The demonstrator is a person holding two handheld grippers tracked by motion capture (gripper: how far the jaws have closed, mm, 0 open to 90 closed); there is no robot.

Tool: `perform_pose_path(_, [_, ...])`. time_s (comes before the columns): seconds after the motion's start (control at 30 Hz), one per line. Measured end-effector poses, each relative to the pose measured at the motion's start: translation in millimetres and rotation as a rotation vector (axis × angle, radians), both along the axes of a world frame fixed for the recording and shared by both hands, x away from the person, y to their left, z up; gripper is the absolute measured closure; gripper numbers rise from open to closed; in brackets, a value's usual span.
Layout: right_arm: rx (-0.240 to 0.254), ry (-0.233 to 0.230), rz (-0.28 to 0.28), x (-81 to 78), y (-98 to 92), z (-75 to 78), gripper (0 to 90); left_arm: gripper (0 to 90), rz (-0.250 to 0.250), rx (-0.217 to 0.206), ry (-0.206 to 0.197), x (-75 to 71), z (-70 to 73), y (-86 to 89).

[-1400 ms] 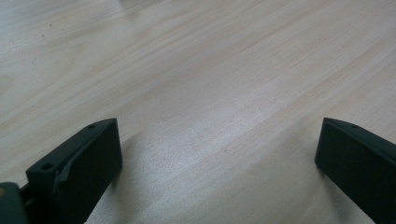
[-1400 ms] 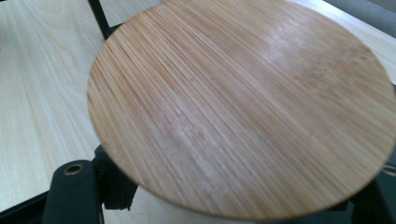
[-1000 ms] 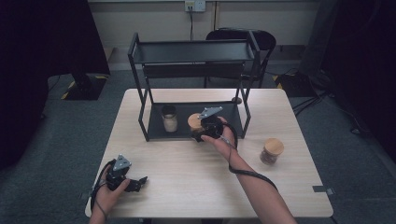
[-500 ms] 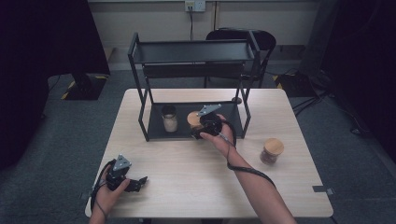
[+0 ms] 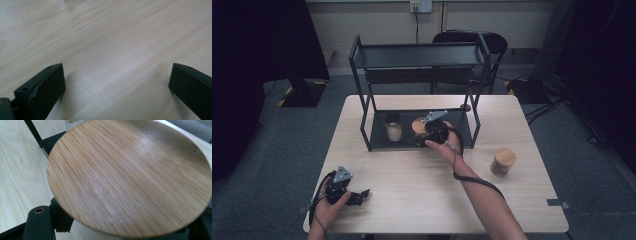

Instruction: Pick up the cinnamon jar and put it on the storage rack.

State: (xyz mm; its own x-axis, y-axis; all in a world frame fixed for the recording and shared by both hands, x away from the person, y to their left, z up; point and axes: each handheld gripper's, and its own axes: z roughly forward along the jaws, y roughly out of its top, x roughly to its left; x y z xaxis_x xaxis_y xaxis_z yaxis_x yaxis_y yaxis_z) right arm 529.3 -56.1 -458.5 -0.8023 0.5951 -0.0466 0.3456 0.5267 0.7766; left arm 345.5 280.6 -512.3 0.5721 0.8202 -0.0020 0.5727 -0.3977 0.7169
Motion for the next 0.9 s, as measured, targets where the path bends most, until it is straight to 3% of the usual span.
perform_pose_path(0.53, [0.017,0.005,-0.053,10.1,0.6,-5.6,24.9,0.2,0.000,0.000,0.000,0.0,0.0,0.0])
perform_pose_path(0.9, [0.001,0.003,-0.066,14.6,7.8,-8.2,24.9,0.2,0.000,0.000,0.000,0.0,0.0,0.0])
